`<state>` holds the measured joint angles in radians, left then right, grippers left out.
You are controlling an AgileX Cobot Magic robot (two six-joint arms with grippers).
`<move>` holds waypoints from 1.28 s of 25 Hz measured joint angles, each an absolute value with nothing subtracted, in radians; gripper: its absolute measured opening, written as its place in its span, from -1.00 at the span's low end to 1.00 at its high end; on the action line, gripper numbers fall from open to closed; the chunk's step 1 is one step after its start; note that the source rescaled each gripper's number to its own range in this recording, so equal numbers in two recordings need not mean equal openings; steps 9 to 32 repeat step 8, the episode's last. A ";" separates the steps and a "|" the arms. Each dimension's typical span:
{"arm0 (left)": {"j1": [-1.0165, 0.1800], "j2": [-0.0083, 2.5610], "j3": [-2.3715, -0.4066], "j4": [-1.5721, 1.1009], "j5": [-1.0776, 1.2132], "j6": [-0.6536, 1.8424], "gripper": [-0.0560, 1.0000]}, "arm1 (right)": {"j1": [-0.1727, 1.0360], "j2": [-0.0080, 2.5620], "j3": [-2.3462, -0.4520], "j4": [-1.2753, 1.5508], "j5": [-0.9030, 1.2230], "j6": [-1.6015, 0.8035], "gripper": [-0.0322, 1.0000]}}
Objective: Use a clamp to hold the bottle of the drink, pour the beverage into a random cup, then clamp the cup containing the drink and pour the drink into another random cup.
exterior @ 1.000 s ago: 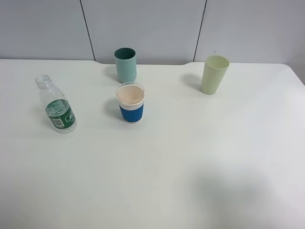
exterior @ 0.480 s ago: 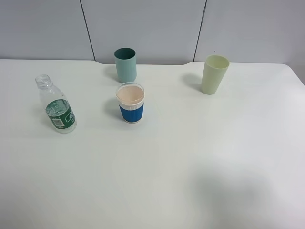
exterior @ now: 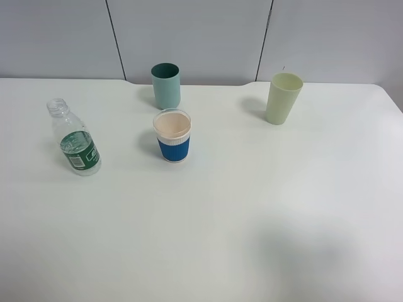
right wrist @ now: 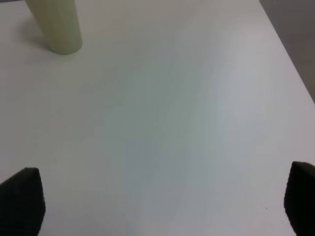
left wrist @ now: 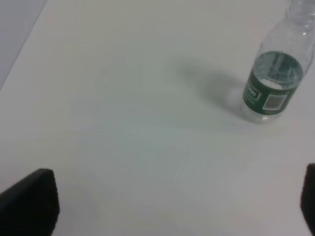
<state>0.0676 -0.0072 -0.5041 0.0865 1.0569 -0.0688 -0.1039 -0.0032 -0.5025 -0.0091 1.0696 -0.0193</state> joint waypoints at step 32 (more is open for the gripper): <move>0.068 -0.007 -0.504 0.086 1.057 -0.069 1.00 | -0.104 -0.003 -0.502 -0.009 1.070 -0.019 0.87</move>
